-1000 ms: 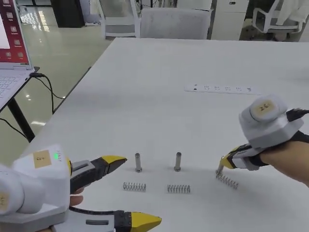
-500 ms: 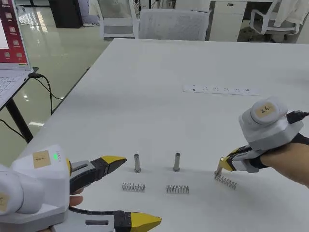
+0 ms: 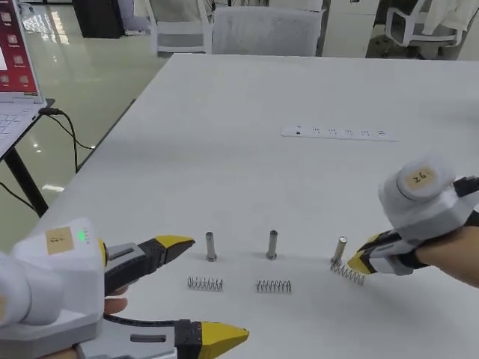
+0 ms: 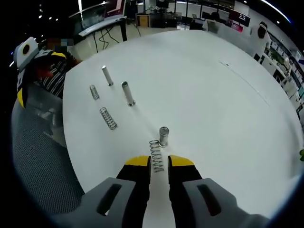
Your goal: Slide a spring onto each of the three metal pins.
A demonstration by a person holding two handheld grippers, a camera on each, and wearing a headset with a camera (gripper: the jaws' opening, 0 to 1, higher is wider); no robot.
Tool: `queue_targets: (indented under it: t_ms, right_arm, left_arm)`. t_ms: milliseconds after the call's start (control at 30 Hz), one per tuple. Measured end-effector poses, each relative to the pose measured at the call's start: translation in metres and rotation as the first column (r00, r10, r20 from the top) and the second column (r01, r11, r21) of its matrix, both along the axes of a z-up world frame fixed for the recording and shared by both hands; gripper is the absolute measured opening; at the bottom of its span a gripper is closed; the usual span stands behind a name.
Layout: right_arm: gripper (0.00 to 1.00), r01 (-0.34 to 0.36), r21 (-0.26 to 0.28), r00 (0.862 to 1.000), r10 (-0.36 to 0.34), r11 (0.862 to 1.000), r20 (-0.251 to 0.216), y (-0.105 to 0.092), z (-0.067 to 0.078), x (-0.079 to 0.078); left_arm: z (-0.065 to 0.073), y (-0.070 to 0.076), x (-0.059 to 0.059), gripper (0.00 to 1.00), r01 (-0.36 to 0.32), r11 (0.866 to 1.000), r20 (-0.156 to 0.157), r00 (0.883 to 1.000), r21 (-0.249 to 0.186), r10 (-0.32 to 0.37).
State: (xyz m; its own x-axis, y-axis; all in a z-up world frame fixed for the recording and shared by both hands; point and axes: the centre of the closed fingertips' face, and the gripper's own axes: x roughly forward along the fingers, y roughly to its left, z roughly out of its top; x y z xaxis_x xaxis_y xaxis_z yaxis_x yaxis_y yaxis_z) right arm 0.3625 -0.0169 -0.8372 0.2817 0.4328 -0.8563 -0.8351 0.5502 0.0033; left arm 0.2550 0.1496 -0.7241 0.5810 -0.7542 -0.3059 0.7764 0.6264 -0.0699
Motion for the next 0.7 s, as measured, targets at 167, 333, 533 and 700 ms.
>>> queue_targets:
  t_ms: [167,333,533,700]
  right_arm:
    - [0.11,-0.035,-0.049,0.999,0.035,0.998,-0.009,-0.003,-0.012,0.000]
    - [0.09,-0.052,-0.066,0.998,0.051,0.996,-0.021,-0.003,-0.017,0.001]
    - [0.08,-0.069,-0.097,0.997,0.066,0.993,-0.034,-0.006,-0.024,0.001]
    - [0.08,-0.081,-0.112,0.996,0.077,0.990,-0.035,-0.007,-0.027,-0.001]
  left_arm:
    - [0.001,0.001,0.001,0.75,-0.004,1.000,-0.001,1.000,-0.007,0.004]
    - [0.002,0.001,0.001,0.75,-0.009,1.000,0.000,1.000,-0.015,0.009]
    - [0.004,0.002,0.002,0.75,-0.017,1.000,0.003,1.000,-0.022,0.017]
    - [0.004,0.002,0.002,0.74,-0.016,1.000,0.004,1.000,-0.023,0.017]
